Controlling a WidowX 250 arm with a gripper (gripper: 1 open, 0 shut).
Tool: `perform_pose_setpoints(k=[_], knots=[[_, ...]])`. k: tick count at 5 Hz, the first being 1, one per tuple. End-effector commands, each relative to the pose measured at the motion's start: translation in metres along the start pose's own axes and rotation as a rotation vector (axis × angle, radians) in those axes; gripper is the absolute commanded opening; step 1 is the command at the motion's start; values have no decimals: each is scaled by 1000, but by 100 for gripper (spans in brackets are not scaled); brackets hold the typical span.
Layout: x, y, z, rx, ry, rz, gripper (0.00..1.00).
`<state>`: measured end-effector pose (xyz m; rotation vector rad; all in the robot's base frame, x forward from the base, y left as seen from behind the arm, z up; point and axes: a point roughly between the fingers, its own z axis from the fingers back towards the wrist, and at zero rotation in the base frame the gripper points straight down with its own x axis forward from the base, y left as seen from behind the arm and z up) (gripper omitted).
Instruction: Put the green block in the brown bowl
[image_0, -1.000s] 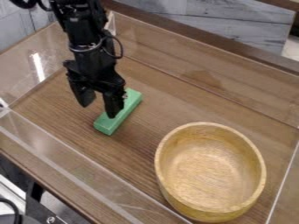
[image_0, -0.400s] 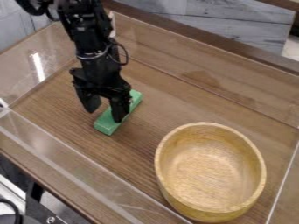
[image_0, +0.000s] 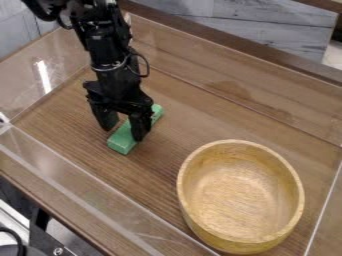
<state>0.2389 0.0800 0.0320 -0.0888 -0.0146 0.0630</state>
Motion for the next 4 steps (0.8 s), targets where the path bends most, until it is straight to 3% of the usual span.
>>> perform_pose_setpoints(k=[1, 4], knots=[[14, 1, 9, 10, -49, -4, 100], [17, 0, 8, -3, -40, 14, 100]])
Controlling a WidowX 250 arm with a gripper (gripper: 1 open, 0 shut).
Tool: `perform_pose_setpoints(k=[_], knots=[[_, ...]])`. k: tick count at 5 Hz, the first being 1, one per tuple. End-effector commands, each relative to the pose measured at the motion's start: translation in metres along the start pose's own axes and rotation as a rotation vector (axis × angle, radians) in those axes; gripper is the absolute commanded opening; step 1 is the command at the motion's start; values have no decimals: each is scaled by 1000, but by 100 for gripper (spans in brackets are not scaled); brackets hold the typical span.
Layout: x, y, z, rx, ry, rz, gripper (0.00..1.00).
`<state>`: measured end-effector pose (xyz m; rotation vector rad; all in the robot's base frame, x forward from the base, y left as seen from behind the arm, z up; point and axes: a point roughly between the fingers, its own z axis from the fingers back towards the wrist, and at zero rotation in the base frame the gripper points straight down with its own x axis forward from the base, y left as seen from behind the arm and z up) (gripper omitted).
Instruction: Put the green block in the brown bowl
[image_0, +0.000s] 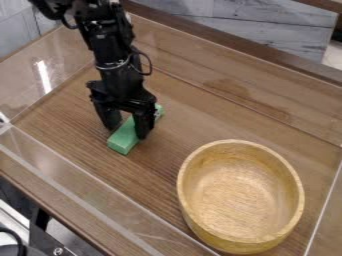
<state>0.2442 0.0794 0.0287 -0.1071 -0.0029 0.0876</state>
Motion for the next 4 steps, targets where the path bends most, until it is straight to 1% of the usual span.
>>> perform_pose_setpoints(k=[1, 4], knots=[[13, 1, 11, 11, -47, -6, 100], [16, 1, 9, 4, -38, 12, 100]])
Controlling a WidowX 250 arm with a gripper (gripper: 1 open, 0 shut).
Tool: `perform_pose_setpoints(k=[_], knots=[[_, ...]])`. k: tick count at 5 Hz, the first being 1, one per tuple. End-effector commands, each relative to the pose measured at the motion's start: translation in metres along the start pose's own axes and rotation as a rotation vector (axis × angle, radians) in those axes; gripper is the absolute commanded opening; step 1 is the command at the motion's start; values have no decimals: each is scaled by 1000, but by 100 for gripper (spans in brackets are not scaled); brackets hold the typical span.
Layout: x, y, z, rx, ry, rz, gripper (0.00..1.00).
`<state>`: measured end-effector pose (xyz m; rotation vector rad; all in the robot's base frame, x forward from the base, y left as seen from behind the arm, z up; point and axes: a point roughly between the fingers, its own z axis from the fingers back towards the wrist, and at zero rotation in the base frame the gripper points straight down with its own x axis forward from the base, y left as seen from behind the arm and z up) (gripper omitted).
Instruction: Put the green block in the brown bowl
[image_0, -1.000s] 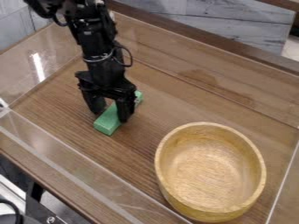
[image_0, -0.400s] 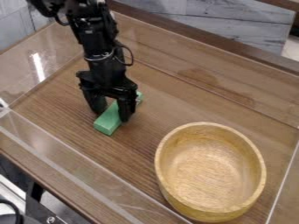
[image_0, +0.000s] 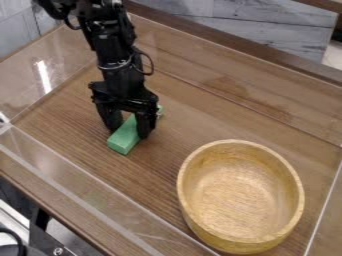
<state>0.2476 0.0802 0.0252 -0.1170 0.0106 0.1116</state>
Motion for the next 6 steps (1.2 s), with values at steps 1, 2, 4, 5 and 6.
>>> perform_pose_setpoints(k=[1, 2, 4, 5, 6], knots=[[13, 0, 11, 10, -47, -7, 100], [13, -1, 7, 6, -40, -2, 0], [5, -9, 13, -1, 13, 0, 0], [1, -13, 20, -3, 45, 0, 0], [-3, -18, 31, -5, 78, 0, 0]])
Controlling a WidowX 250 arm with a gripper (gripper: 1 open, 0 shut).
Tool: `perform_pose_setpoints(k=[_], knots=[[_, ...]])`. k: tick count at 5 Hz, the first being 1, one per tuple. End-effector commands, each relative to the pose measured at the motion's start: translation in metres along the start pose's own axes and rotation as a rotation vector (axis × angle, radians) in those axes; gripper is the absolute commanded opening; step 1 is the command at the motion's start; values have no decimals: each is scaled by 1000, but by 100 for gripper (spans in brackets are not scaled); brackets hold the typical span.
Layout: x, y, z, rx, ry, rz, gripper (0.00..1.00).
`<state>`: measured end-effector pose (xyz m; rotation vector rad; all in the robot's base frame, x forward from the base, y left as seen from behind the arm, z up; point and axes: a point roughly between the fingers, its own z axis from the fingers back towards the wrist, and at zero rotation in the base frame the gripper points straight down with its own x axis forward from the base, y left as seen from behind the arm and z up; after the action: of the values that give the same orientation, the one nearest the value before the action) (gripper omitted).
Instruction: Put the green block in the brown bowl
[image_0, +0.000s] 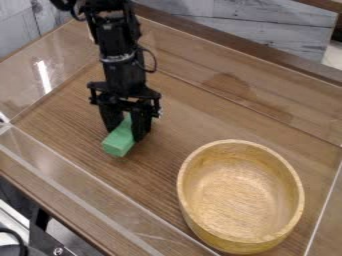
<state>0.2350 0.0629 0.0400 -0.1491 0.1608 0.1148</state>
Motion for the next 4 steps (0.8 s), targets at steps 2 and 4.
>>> perform_pose_setpoints(k=[2, 4], knots=[[-5, -25, 64, 3, -38, -47, 0], [-27, -102, 149, -6, -91, -118, 0]])
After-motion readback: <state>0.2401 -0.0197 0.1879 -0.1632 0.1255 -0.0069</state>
